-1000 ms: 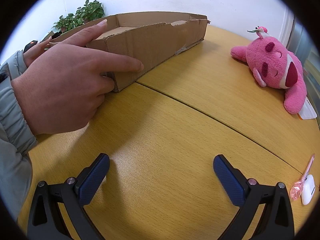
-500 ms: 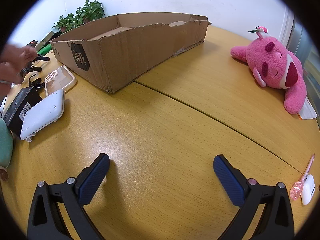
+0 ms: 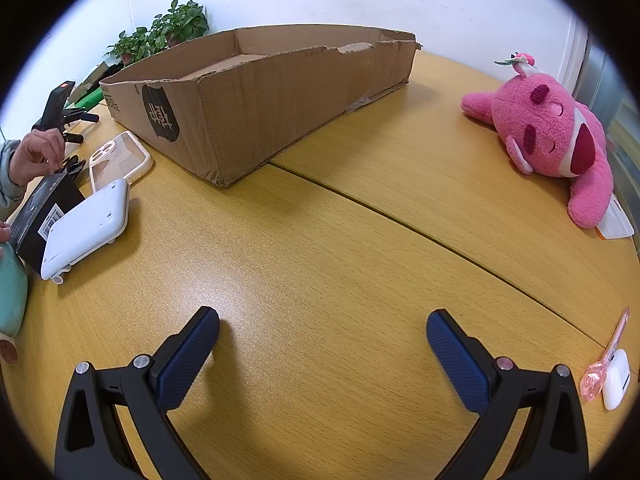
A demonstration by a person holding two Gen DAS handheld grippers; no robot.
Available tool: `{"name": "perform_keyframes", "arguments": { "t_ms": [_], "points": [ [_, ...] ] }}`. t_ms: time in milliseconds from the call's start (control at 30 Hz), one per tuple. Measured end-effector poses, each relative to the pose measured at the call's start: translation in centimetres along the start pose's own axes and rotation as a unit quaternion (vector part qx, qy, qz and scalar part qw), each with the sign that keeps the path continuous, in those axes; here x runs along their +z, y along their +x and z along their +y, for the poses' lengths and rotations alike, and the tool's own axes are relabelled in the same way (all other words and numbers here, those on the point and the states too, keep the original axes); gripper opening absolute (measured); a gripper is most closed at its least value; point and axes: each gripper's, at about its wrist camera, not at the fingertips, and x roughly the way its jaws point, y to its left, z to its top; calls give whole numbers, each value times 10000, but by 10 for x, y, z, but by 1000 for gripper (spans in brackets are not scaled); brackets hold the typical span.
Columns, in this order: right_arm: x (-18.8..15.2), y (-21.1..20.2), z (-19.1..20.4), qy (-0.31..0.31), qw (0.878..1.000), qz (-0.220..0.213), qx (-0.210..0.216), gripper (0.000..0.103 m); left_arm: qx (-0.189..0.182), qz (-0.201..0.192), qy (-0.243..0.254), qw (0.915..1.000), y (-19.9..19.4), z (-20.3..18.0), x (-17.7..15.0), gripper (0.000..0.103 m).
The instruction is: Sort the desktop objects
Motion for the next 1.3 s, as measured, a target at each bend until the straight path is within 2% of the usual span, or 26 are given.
{"name": "perform_keyframes", "arguments": {
  "t_ms": [1300],
  "points": [
    [-2, 1, 5, 0, 10000, 1, -2, 103, -10, -3, 15, 10000, -2, -2, 0, 103]
  ]
}}
